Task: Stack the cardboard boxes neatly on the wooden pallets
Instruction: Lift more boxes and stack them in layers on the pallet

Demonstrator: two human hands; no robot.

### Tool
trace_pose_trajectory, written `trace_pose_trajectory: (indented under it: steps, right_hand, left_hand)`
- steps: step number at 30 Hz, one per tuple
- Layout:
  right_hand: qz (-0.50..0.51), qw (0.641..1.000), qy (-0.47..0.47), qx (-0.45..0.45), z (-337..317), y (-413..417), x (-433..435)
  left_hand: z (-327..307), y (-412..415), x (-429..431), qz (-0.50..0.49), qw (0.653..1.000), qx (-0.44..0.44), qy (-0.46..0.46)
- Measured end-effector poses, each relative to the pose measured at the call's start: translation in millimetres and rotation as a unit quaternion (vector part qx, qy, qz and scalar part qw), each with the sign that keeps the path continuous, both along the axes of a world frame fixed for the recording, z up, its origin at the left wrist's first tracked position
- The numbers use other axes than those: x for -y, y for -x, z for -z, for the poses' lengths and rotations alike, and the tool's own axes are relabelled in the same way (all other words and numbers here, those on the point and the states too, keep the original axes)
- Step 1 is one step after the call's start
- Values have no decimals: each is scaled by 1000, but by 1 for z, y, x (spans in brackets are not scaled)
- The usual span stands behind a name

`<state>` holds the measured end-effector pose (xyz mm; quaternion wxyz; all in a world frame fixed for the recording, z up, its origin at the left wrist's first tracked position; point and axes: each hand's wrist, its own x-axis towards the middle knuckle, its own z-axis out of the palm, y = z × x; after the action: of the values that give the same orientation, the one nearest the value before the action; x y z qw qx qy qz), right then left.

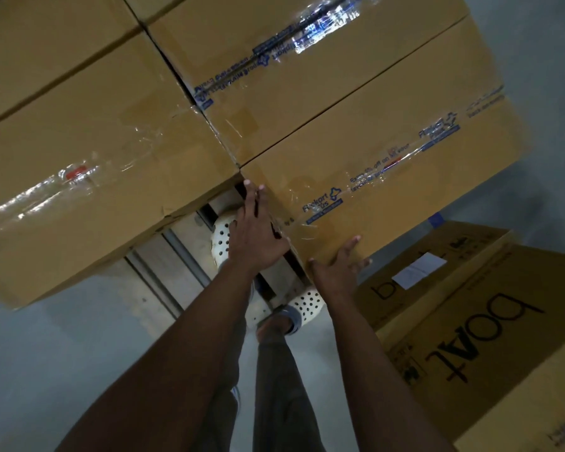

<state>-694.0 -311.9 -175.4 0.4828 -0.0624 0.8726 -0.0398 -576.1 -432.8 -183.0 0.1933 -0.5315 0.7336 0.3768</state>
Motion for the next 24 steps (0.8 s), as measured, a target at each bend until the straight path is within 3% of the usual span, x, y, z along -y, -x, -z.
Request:
trace_pose_trajectory:
  steps: [5, 8, 10, 14, 24]
  right_hand:
    - [-29, 999, -31, -30, -1, -5, 2]
    - [-168, 975, -28, -139, -4, -18, 6]
    - [-243, 956, 12, -164, -6, -29, 10]
    - [-313, 939, 25, -139, -12, -53, 10]
    - [-295, 951, 40, -81, -109, -86, -52]
  left_hand:
    - [-4, -12, 9, -21, 1000, -19, -10]
    - [-6, -17, 16, -70, 995, -60, -30]
    - [-6, -23, 20, -93, 992, -76, -42]
    - [-19, -35, 16, -91, 991, -83, -54]
    - [-134, -75, -34, -91, 992, -53, -76]
